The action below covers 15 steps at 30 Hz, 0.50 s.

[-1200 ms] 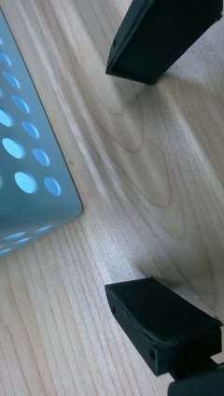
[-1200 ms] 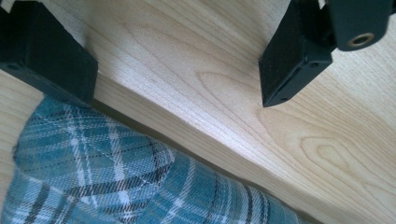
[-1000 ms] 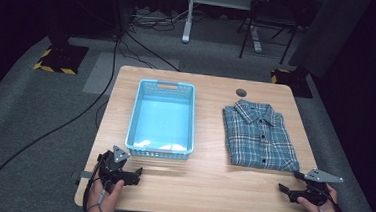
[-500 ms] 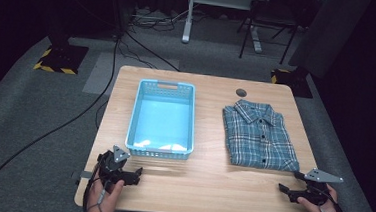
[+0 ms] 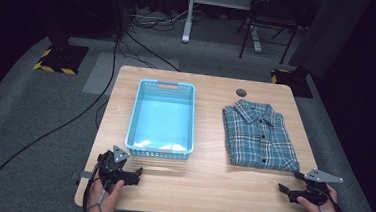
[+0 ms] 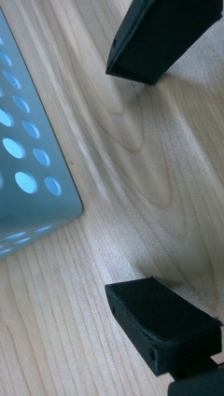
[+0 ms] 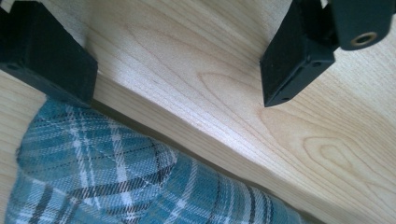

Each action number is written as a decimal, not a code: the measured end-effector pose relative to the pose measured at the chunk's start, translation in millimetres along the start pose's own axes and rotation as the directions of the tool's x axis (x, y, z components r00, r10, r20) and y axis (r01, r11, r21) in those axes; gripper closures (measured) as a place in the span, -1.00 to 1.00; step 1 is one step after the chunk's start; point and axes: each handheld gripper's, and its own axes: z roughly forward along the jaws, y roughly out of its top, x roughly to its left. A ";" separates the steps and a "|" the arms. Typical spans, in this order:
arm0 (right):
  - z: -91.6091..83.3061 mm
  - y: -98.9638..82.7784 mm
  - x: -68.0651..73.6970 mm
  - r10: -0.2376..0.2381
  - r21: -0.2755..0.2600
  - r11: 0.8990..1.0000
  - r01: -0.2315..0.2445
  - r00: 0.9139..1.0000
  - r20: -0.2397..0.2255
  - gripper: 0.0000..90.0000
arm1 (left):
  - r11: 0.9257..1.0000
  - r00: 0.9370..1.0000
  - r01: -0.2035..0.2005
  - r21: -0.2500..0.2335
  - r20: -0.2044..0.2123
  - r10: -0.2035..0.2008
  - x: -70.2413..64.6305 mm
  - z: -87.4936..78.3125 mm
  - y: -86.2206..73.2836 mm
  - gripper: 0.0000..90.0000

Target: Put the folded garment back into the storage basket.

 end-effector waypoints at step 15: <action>-12.3 10.3 0.5 0.001 -0.042 0.999 -0.001 1.000 0.011 -0.88 | 1.000 1.000 0.000 0.000 0.000 0.000 0.0 0.0 0.0 -1.00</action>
